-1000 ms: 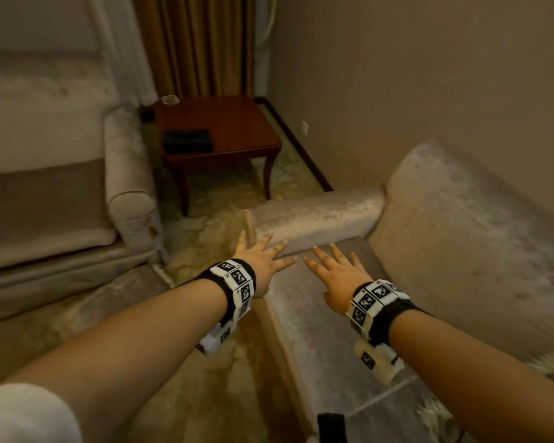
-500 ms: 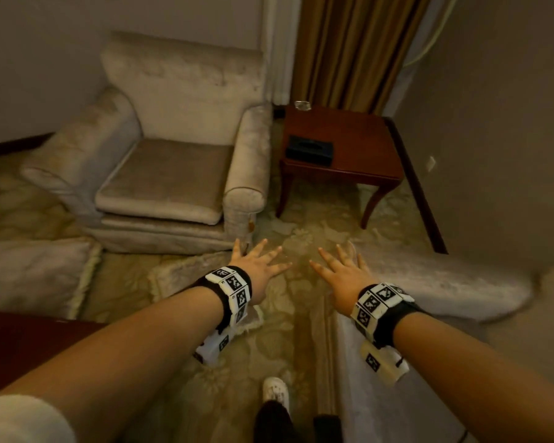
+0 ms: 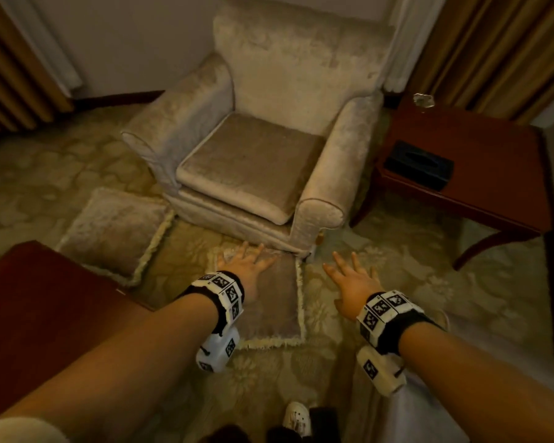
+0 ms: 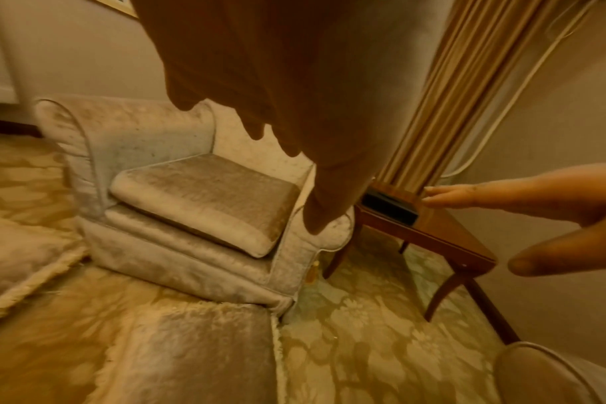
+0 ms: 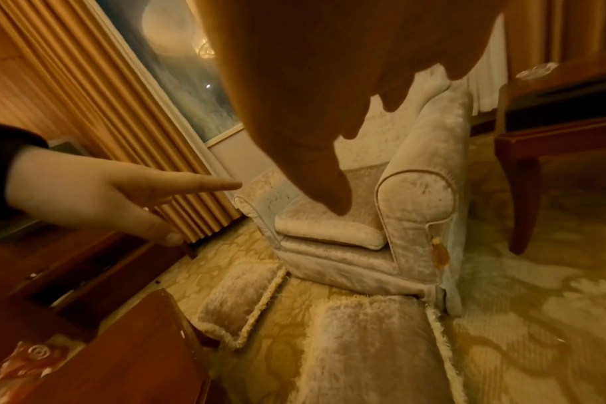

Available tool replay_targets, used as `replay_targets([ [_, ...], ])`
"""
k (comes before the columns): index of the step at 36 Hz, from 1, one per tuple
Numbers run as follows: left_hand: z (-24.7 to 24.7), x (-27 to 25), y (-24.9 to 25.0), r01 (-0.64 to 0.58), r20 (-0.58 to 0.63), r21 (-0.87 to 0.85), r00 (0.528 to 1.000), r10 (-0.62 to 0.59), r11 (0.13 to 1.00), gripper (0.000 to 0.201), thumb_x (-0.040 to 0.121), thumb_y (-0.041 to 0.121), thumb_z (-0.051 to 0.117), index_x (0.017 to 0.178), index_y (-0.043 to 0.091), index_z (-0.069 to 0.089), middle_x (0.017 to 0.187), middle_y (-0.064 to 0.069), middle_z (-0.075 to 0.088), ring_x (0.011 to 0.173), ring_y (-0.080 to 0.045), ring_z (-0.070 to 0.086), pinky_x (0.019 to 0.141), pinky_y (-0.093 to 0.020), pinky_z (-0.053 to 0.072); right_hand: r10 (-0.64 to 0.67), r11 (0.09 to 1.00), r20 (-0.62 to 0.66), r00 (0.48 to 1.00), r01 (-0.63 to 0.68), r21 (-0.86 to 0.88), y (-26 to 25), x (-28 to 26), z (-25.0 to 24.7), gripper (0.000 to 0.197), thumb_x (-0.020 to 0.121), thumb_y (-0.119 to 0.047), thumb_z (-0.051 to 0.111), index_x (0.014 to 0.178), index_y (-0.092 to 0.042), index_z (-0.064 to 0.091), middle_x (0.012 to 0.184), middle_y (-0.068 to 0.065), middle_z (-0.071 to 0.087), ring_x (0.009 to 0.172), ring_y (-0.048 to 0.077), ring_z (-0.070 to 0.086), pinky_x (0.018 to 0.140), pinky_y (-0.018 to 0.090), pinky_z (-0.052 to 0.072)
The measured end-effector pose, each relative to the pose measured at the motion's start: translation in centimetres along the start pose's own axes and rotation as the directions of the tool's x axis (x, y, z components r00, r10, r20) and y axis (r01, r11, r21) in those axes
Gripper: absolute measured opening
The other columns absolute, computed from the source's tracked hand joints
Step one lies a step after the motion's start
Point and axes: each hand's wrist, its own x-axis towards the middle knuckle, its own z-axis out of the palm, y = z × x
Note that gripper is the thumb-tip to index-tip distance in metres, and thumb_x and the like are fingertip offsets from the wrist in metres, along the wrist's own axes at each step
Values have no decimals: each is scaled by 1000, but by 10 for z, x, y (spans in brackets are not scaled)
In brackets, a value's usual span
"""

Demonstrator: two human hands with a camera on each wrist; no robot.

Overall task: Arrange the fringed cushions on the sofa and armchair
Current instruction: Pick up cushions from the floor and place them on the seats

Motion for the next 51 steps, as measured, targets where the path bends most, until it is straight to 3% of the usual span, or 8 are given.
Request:
replay_targets([
  [5, -4, 23, -50, 63, 37, -78, 998, -60, 995, 85, 93, 31, 54, 148, 48, -8, 160, 8, -20, 147, -28, -17, 114, -65, 5, -13, 999, 55, 998, 11, 40, -19, 51, -5, 83, 91, -22, 54, 152, -37, 0, 160, -7, -18, 147, 31, -15, 115, 60, 3],
  [11, 2, 50, -103, 83, 45, -169, 996, -77, 982, 84, 94, 37, 53, 147, 51, -11, 161, 8, -17, 148, -29, -13, 112, -66, 2, 70, 988, 101, 992, -83, 133, -39, 110, -2, 84, 91, -22, 55, 152, -39, -1, 159, -10, -18, 147, 29, -14, 116, 58, 3],
  [20, 12, 106, -157, 116, 125, -200, 988, -92, 973, 77, 95, 36, 53, 152, 42, 0, 162, 7, -9, 149, -29, -6, 113, -66, 9, 151, 955, 171, 974, -189, 231, -55, 170, 10, 82, 93, -30, 57, 153, -34, 2, 161, -7, -12, 148, 26, -9, 118, 47, 8],
  [29, 37, 170, -181, 173, 170, -281, 977, -128, 944, 81, 94, 36, 54, 152, 38, -2, 162, 0, -7, 148, -34, -2, 116, -51, 18, 211, 923, 221, 952, -269, 275, -37, 236, 44, 83, 90, -38, 60, 153, -28, 7, 162, -2, -5, 148, 29, -1, 118, 52, 15],
  [34, 71, 221, -202, 227, 175, -296, 968, -181, 928, 81, 93, 35, 55, 152, 39, 0, 163, 1, -4, 148, -33, 3, 115, -53, 22, 237, 888, 234, 943, -308, 341, -25, 295, 80, 82, 91, -33, 61, 154, -20, 10, 162, 3, 3, 148, 28, 8, 119, 39, 17],
  [40, 124, 282, -214, 329, 239, -343, 936, -258, 880, 81, 94, 30, 56, 153, 37, 0, 163, -1, -5, 148, -33, 1, 117, -53, 22, 181, 908, 300, 937, -276, 314, -17, 361, 145, 85, 89, -30, 63, 154, -21, 9, 162, 3, 0, 147, 28, 11, 116, 41, 25],
  [45, 172, 346, -215, 347, 264, -329, 927, -267, 878, 79, 96, 29, 53, 154, 33, 0, 163, -3, -3, 148, -34, 2, 118, -50, 19, 103, 959, 351, 931, -187, 215, -13, 417, 200, 80, 95, -23, 56, 154, -22, 2, 162, 3, 2, 148, 27, 6, 119, 39, 19],
  [51, 221, 416, -221, 387, 263, -332, 914, -310, 860, 79, 97, 34, 53, 155, 25, -1, 163, -4, -1, 147, -31, 16, 111, -42, 34, 146, 922, 316, 938, -245, 300, 0, 479, 259, 71, 95, -26, 58, 153, -19, 18, 156, 8, 26, 138, 28, 36, 106, 33, 36],
])
